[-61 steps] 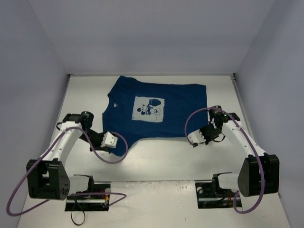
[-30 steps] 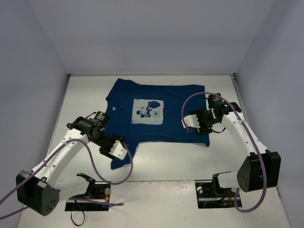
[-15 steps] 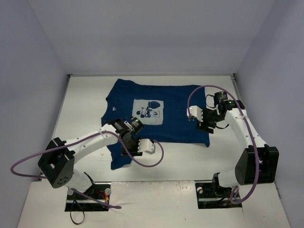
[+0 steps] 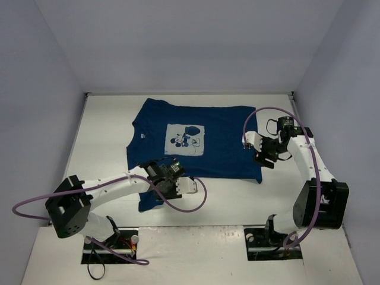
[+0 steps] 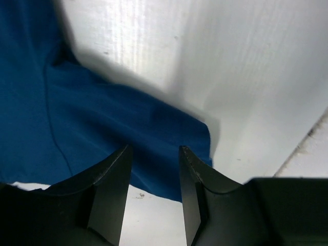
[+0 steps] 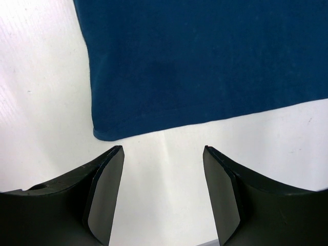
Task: Fold and stack the t-shirts
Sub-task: Flatten out the tshirt
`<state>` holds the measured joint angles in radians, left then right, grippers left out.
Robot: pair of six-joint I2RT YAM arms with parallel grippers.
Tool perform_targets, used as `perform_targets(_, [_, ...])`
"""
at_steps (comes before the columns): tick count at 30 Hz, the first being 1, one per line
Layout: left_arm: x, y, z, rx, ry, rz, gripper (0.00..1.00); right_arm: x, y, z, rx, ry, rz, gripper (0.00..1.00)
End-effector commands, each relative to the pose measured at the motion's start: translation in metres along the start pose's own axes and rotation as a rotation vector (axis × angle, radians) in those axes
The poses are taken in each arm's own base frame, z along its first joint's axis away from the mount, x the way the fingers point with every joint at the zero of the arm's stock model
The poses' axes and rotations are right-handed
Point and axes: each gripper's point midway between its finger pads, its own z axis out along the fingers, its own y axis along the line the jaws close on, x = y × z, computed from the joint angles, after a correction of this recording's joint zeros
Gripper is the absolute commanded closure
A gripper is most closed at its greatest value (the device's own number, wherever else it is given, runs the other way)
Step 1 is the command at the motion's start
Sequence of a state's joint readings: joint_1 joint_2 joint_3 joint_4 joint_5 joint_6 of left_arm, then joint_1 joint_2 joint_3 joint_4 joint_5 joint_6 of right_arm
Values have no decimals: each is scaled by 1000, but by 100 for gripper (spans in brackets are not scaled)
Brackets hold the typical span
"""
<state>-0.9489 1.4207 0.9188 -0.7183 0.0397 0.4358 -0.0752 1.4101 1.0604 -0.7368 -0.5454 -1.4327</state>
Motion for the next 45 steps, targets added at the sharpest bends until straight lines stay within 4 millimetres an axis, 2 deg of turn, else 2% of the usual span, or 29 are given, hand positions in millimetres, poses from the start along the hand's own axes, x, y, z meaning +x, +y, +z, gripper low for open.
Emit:
perform_targets(1, [-18, 19, -12, -158, -62, -70, 60, 11, 6, -1, -11, 19, 10, 40])
perform_targets(3, [-22, 12, -7, -165, -52, -33, 60, 14, 10, 1, -19, 25, 9, 40])
perform_targets(10, [-30, 7, 7, -229, -20, -3, 59, 23, 10, 3, -29, 52, 3, 40])
perform_targets(11, [-32, 5, 7, -232, -20, 3, 56, 24, 9, 3, -30, 54, 2, 40])
perform_targets(13, [-31, 3, 14, -236, 13, 13, 53, 26, 7, 3, -28, 57, 4, 40])
perform_targets(18, [-23, 3, 31, -227, 88, 29, 53, 25, 0, 1, -19, 53, 1, 41])
perform_targets(22, [-12, 2, 39, -212, 128, 40, 64, 27, -1, 1, -19, 49, 3, 41])
perform_targets(26, [5, 6, 47, -168, 181, 27, 88, 28, -3, 2, -20, 46, -3, 42])
perform_targets(27, [5, 7, 46, -156, 182, 20, 91, 27, -4, 2, -21, 44, -2, 42])
perform_targets(29, [2, 7, 41, -129, 163, 7, 100, 26, -6, 2, -20, 40, -2, 42])
perform_targets(33, [-17, 10, 15, -64, 47, -43, 100, 26, -7, 2, -19, 41, 1, 43])
perform_targets(37, [-41, 13, -31, -2, -149, -76, 100, 27, -5, 3, -24, 47, -1, 43])
perform_targets(39, [-46, 15, -54, -15, -243, -87, 100, 28, -5, 3, -26, 47, -3, 43])
perform_targets(40, [-47, 17, -66, -29, -284, -90, 100, 28, -4, 4, -28, 47, -3, 43])
perform_targets(42, [-42, 19, -73, -40, -308, -91, 100, 28, -4, 5, -31, 47, -4, 43])
perform_targets(45, [-22, 29, -67, -47, -280, -100, 100, 27, -3, 7, -40, 47, -6, 44])
